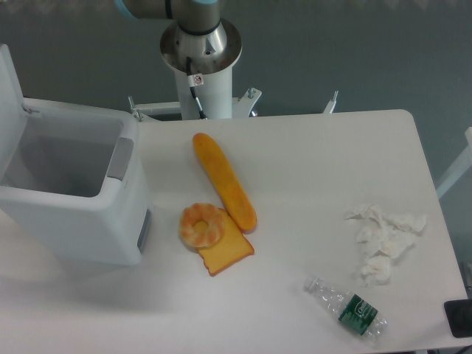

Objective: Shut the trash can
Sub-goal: 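Move the gripper down behind the raised trash can lid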

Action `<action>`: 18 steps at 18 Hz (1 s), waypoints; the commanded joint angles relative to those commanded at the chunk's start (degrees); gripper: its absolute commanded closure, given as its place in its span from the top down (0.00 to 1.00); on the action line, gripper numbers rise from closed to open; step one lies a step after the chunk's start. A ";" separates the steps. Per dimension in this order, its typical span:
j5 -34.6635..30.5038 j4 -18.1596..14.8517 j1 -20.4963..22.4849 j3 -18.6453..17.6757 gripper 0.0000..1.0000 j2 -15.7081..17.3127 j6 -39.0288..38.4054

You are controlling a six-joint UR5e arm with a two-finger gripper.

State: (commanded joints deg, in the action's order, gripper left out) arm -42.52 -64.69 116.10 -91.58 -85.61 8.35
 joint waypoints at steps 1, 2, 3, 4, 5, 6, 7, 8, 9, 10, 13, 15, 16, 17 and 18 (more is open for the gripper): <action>-2.20 -0.09 0.79 -0.09 1.00 0.61 0.00; -5.00 0.00 1.15 -0.18 1.00 1.14 0.00; -7.82 0.00 1.24 -0.44 1.00 1.50 0.00; -9.93 0.17 1.50 -0.79 1.00 1.76 0.00; -10.74 0.18 1.76 -0.88 1.00 1.85 0.00; -10.83 0.18 1.94 -0.88 1.00 2.03 0.00; -10.92 0.09 2.38 -0.88 1.00 2.11 0.00; -10.92 0.00 3.16 -0.97 1.00 2.11 0.00; -11.01 0.00 3.52 -1.05 1.00 2.11 0.17; -11.44 0.00 3.70 -1.06 1.00 2.03 0.26; -13.20 0.00 4.49 -1.14 1.00 1.59 2.28; -13.56 0.09 4.58 -1.41 1.00 1.41 2.37; -13.56 0.00 4.75 -1.58 1.00 1.41 2.37; -13.56 0.17 4.84 -2.02 1.00 1.41 2.46; -13.56 0.18 4.93 -2.20 1.00 1.41 2.55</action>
State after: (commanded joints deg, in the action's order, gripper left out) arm -56.07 -64.51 121.02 -93.78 -84.20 10.90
